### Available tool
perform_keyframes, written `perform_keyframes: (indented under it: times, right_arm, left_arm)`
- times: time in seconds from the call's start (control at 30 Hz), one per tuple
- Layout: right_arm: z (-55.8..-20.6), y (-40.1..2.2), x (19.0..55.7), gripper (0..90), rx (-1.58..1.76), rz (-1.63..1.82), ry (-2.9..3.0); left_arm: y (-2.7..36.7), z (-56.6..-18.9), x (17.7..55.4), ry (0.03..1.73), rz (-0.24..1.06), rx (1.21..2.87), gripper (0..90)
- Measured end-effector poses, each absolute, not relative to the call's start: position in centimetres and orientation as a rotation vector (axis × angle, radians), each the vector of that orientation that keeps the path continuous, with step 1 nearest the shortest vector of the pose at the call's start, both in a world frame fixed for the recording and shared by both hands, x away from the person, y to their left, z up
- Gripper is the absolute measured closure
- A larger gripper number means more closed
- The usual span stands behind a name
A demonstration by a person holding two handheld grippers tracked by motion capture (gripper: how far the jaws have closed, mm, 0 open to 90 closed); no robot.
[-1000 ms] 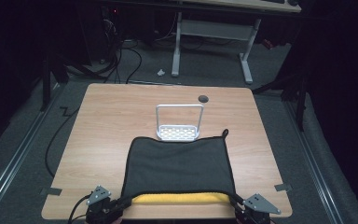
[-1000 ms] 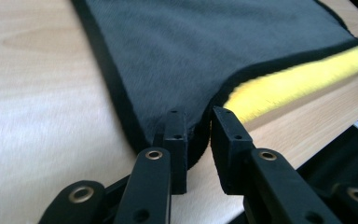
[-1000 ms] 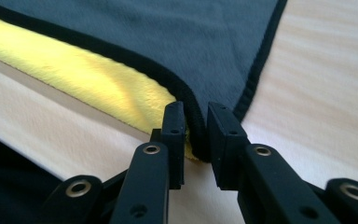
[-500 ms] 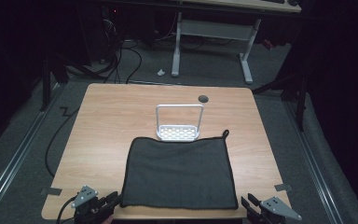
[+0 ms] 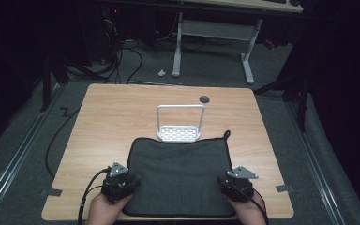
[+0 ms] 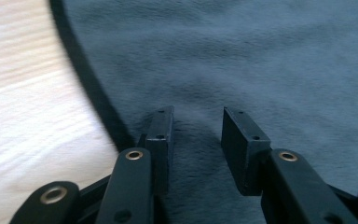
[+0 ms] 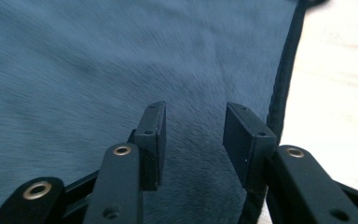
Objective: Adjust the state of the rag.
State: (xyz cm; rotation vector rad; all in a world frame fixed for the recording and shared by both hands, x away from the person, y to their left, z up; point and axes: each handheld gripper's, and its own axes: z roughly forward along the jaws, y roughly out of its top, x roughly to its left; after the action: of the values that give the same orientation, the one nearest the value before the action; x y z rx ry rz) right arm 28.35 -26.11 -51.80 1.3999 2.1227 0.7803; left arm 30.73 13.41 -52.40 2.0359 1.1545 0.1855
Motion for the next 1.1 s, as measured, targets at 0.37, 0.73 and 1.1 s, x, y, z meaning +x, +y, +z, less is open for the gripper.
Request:
perform_keyframes:
  times: [0.37,0.73,1.1]
  right_arm:
    - [-52.2,-31.6,25.1,57.9,1.508,0.795,2.025]
    - [-51.0,-26.9,26.7,53.3,1.375,0.901,2.076]
    - [-52.4,-25.4,27.7,53.0,1.366,0.854,2.17]
  left_arm:
    - [11.7,-52.3,29.1,1.033,0.194,2.055,61.3]
    - [13.0,-51.5,38.7,1.122,0.317,1.916,47.8]
    - [10.1,-52.9,42.1,1.142,0.323,2.029,51.6]
